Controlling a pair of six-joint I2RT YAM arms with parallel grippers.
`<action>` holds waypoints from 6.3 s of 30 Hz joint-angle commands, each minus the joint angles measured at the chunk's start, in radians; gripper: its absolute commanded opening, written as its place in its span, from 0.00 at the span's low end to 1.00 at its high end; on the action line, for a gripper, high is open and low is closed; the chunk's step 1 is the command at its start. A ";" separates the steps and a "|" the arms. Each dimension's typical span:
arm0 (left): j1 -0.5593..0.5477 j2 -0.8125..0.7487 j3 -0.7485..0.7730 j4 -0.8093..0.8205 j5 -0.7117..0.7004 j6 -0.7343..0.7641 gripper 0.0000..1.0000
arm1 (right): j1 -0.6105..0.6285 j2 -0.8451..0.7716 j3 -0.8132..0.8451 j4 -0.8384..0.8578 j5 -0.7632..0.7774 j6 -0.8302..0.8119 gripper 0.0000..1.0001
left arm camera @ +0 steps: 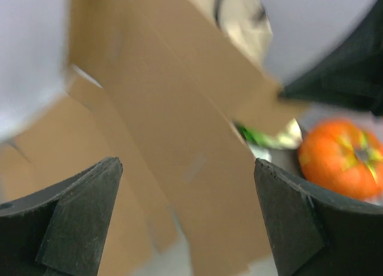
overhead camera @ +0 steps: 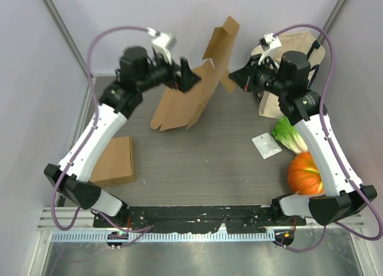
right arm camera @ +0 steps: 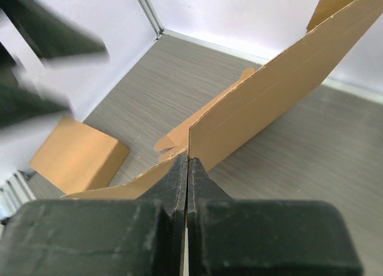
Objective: Fold the paper box
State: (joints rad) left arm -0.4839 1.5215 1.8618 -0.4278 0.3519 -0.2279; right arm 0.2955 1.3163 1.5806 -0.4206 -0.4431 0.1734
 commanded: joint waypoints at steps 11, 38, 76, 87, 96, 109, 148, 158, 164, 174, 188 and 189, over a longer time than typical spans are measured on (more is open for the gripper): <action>-0.245 -0.204 -0.518 0.230 -0.027 0.068 0.99 | 0.005 -0.063 -0.086 0.117 0.096 0.313 0.01; -0.318 -0.230 -0.650 0.264 -0.242 0.233 0.00 | -0.170 -0.082 -0.130 -0.239 0.305 0.571 0.89; -0.446 -0.155 -0.728 0.288 -0.264 0.223 0.00 | -0.064 0.604 0.363 -0.276 0.225 0.324 0.61; -0.469 -0.130 -0.724 0.287 -0.258 0.223 0.00 | -0.064 0.616 0.254 -0.208 0.205 0.258 0.54; -0.472 -0.147 -0.612 0.156 -0.267 0.098 0.41 | -0.065 0.595 0.282 -0.135 0.135 0.160 0.05; -0.213 -0.468 -0.438 -0.029 -0.498 -0.037 0.78 | -0.064 0.288 0.246 -0.081 -0.110 -0.429 0.01; 0.125 0.196 0.376 -0.062 0.527 -0.117 0.45 | -0.059 0.232 0.194 0.098 -0.781 -0.247 0.01; 0.108 0.238 0.333 -0.035 0.697 -0.133 0.59 | -0.056 0.204 0.102 0.398 -0.826 -0.032 0.01; 0.079 0.233 0.292 -0.032 0.716 -0.111 0.58 | -0.035 0.212 0.105 0.408 -0.810 -0.020 0.01; 0.059 0.235 0.303 -0.055 0.512 -0.022 0.00 | -0.015 0.207 0.101 0.408 -0.798 -0.038 0.01; 0.394 -0.263 -0.356 0.250 0.303 -0.340 0.65 | -0.033 0.231 0.084 0.399 -0.818 -0.032 0.01; 0.421 -0.288 -0.398 0.262 0.335 -0.353 0.64 | -0.035 0.235 0.087 0.399 -0.832 -0.031 0.01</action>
State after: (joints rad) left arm -0.2047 1.4258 1.6524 -0.3321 0.7551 -0.4690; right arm 0.2733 1.5692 1.6432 -0.0910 -1.2282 0.1383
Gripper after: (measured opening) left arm 0.650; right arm 0.044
